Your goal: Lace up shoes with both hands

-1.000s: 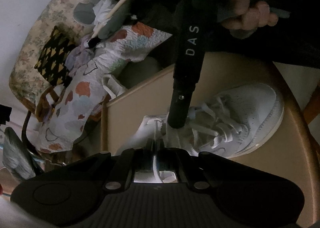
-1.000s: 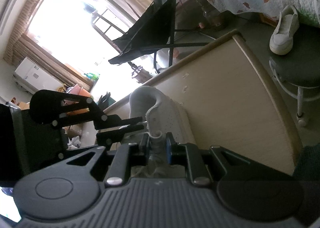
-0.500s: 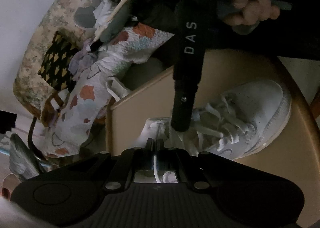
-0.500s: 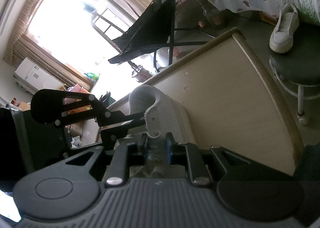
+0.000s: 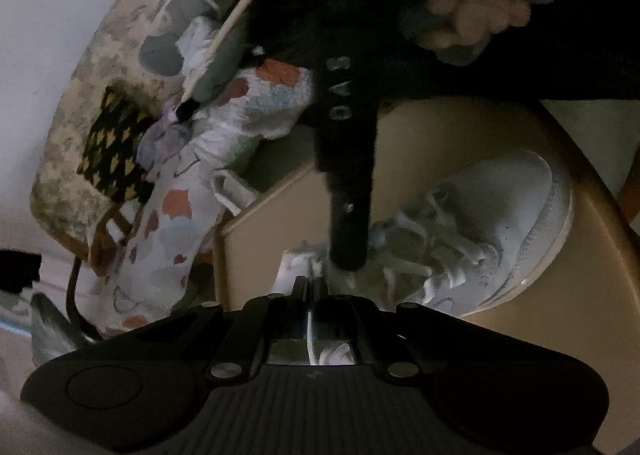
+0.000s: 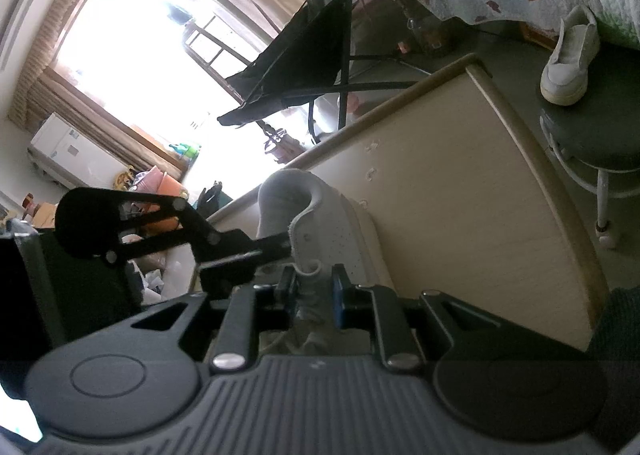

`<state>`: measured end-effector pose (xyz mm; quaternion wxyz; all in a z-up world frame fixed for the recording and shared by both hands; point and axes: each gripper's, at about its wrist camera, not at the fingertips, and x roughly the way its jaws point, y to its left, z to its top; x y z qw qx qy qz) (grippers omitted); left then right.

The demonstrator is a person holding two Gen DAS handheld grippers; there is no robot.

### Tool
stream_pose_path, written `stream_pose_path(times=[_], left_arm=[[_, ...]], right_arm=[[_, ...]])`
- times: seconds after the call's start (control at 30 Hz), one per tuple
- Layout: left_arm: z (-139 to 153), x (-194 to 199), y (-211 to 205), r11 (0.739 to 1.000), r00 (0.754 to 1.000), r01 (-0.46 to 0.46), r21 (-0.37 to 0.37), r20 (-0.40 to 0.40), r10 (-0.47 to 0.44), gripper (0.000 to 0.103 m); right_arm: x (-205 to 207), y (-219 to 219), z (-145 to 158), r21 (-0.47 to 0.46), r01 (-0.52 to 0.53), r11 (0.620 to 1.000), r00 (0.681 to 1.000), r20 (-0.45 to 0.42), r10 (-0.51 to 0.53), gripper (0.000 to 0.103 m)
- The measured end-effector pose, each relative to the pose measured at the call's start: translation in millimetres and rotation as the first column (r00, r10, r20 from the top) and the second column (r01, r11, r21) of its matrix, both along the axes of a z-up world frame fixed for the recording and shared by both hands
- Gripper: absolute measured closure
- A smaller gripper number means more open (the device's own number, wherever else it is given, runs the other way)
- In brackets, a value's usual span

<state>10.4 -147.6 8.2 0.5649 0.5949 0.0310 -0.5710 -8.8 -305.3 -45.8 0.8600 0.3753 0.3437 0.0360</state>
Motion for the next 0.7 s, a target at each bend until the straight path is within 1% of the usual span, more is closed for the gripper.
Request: stream_pose_path(times=[0.13, 0.47, 0.5, 0.53, 0.7], left_arm=[[2.9, 1.3, -4.9, 1.0, 1.0, -0.019, -0.008, -0.023, 0.018, 0.101], [-0.2, -0.1, -7.9, 0.999, 0.999, -0.04, -0.014, -0.022, 0.039, 0.1], [-0.7, 0.2, -7.9, 0.999, 0.999, -0.042, -0.015, -0.021, 0.042, 0.097], [-0.8, 0.0, -7.5, 0.999, 0.999, -0.047, -0.017, -0.021, 0.047, 0.087], [3.7, 2.6, -4.3, 0.994, 0.994, -0.105, -0.022, -0.047, 0.104, 0.087]], right_arm=[[-1.0, -1.9, -1.8, 0.005, 0.0, 1.0, 1.0, 0.001, 0.0, 0.086], [-3.7, -6.1, 0.0, -0.005, -0.019, 1.0, 1.0, -0.012, 0.019, 0.084], [-4.6, -5.9, 0.9, -0.01, -0.026, 1.0, 1.0, -0.015, 0.026, 0.084], [-5.0, -5.6, 2.4, -0.017, -0.036, 0.999, 0.999, -0.017, 0.036, 0.083], [-10.7, -3.3, 15.7, -0.08, -0.075, 0.994, 0.997, -0.013, 0.074, 0.082]])
